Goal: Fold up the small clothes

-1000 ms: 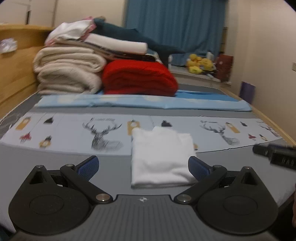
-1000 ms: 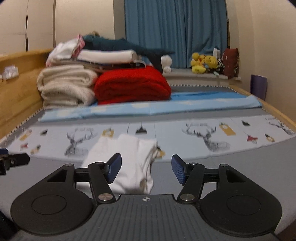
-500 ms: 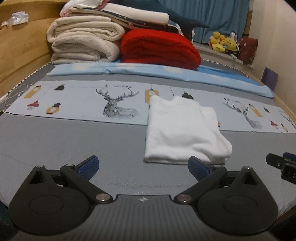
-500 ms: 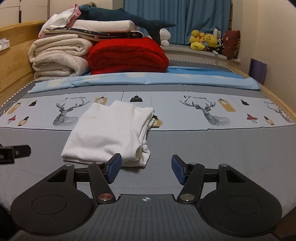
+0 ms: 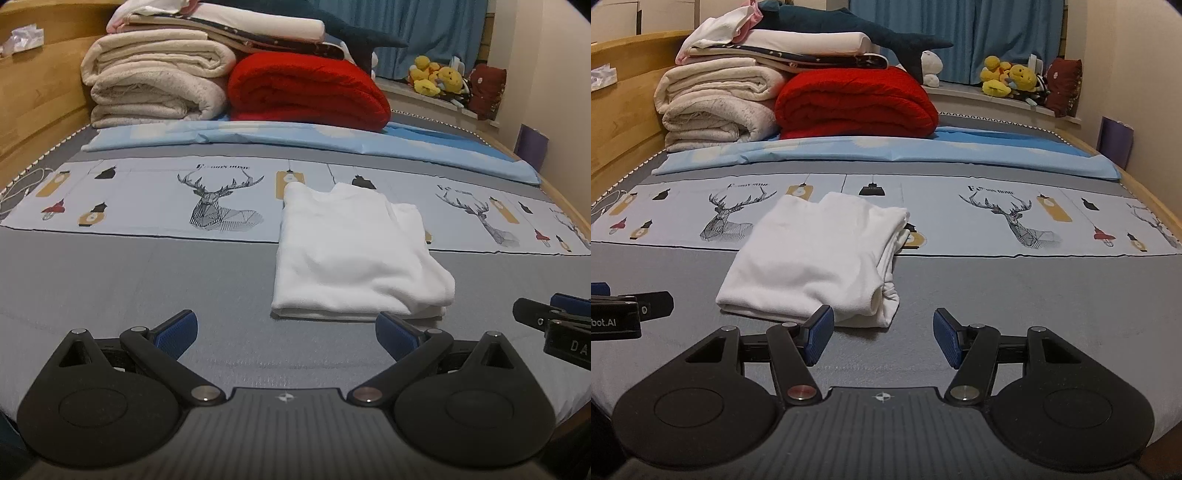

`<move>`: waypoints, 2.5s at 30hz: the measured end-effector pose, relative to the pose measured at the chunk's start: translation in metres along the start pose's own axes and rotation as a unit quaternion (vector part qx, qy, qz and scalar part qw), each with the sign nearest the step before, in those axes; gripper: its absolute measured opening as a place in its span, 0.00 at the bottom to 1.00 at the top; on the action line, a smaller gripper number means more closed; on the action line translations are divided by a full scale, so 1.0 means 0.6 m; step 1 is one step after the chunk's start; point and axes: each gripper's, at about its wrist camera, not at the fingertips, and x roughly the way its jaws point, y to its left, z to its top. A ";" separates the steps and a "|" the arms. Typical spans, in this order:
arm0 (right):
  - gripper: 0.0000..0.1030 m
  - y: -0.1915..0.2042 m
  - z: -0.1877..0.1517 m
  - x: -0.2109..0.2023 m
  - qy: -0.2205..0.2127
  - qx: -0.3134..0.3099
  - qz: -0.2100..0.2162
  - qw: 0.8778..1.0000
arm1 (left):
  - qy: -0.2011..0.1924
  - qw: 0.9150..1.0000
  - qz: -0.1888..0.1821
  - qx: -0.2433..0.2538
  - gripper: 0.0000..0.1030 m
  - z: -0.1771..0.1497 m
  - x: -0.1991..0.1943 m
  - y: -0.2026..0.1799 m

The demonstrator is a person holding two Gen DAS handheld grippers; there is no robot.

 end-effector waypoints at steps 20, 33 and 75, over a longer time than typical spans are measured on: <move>0.60 0.002 0.000 -0.003 0.000 -0.004 0.011 1.000 | -0.002 1.000 -0.016 0.009 1.00 -0.004 -0.002 -0.007; 0.60 -0.001 0.000 -0.005 0.001 -0.001 0.013 1.000 | -0.003 1.000 -0.020 0.012 1.00 -0.004 0.001 -0.009; 0.60 -0.001 0.001 -0.005 0.003 -0.002 0.013 1.000 | -0.005 0.999 -0.028 0.018 1.00 -0.004 -0.001 -0.012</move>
